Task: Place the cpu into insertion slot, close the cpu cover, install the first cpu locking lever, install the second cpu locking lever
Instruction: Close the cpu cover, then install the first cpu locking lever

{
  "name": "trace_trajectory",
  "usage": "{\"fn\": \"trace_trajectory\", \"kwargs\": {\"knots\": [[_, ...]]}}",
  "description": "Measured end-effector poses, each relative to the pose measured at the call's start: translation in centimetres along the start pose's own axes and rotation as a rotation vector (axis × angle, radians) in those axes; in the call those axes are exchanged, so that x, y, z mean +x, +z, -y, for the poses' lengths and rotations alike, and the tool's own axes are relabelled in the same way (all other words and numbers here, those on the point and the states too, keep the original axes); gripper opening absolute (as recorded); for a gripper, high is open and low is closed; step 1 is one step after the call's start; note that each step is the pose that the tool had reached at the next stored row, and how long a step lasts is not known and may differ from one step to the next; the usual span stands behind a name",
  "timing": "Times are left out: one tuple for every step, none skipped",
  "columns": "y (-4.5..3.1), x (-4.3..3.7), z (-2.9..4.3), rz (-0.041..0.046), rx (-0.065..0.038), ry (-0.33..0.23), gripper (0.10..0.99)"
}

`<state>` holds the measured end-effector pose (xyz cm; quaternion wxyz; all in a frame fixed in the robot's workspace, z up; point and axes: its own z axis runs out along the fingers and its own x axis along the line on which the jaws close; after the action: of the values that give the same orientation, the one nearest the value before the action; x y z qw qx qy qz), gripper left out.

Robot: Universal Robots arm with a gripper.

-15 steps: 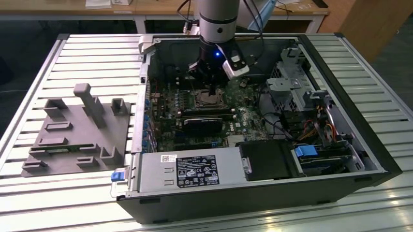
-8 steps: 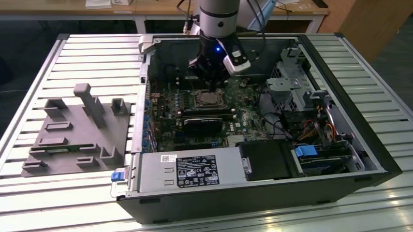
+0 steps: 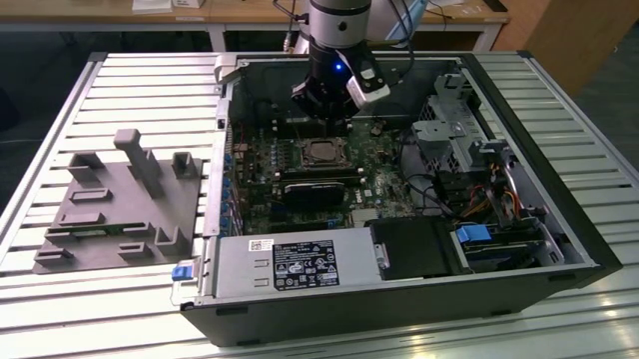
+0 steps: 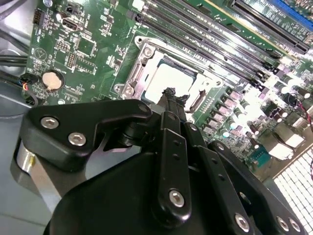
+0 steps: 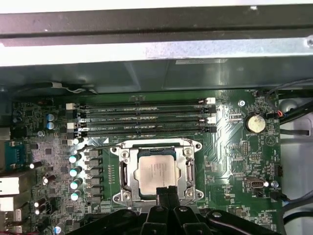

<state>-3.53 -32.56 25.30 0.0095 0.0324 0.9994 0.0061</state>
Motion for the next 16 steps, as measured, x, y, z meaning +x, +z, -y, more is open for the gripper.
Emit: {"fn": "trace_trajectory", "kwargs": {"knots": [[0.0,0.0,0.0,0.0013,0.0,0.0,0.102],[0.0,0.0,0.0,0.0026,0.0,0.0,0.102],[0.0,0.0,0.0,0.0027,0.0,0.0,0.102],[-0.01,0.0,0.0,0.0028,0.0,0.0,0.102],[-0.01,0.0,0.0,0.0029,0.0,0.0,0.102],[-0.01,0.0,0.0,0.0031,0.0,0.0,0.102],[-0.01,0.0,0.0,0.0032,0.0,0.0,0.102],[-0.01,0.0,0.0,0.0033,0.0,0.0,0.102],[-0.01,0.0,0.0,0.0034,0.0,0.0,0.102],[-0.01,0.01,0.0,0.0035,0.0,0.0,0.102],[-0.01,0.03,0.0,0.0035,0.0,0.0,0.102],[-0.01,0.07,0.01,0.0035,0.0,0.0,0.102],[-0.02,0.16,0.01,0.0036,0.0,0.0,0.102],[-0.02,0.29,0.03,0.004,0.0,0.0,0.102],[-0.02,0.42,0.03,0.0043,0.0,0.0,0.102],[-0.02,0.57,0.04,0.0047,0.0,0.0,0.102]]}}
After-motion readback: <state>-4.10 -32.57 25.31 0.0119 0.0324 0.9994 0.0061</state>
